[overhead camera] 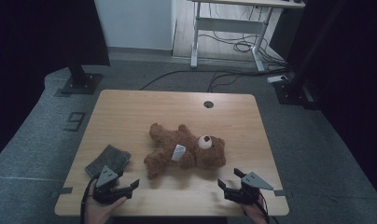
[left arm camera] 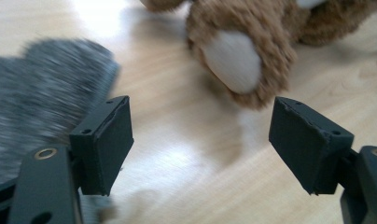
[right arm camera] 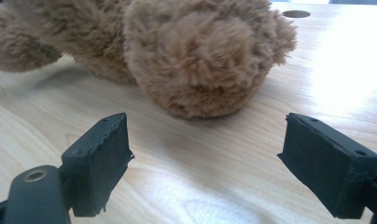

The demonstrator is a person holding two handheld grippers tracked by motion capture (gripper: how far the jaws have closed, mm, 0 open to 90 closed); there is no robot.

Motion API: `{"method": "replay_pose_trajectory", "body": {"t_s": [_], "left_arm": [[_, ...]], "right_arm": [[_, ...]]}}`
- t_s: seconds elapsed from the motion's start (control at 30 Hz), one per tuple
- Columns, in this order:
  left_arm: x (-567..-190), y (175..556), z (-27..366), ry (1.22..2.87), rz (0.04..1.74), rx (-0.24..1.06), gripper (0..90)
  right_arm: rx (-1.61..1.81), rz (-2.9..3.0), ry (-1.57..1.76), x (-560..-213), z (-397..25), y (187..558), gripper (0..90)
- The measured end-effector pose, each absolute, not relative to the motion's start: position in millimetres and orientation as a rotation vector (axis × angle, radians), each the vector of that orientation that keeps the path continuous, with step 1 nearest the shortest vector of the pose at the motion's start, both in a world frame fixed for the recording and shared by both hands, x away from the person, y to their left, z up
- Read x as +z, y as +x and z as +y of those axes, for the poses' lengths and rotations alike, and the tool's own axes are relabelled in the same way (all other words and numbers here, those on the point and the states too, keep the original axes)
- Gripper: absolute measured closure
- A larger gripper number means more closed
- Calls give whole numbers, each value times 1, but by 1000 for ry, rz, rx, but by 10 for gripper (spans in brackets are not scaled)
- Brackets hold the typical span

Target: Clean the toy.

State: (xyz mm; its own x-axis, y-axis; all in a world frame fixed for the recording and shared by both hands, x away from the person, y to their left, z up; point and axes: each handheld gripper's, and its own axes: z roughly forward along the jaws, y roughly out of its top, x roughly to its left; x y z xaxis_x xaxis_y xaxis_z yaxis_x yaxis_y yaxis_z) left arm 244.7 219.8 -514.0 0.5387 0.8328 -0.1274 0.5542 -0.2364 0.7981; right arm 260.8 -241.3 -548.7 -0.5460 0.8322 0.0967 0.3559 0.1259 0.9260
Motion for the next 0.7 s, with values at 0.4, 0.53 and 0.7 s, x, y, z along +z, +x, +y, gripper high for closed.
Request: {"method": "replay_pose_trajectory", "body": {"t_s": [0.4,0.53,0.7], "left_arm": [[-523,244,215,1931,1130,383,231],[-523,243,215,1929,1126,386,234],[-523,244,217,1928,1130,376,234]], "right_arm": [[1399,1997,1144,-549,-240,260,150],[1397,2004,1135,-549,-239,260,149],[1390,2007,1128,-549,-238,260,148]]}}
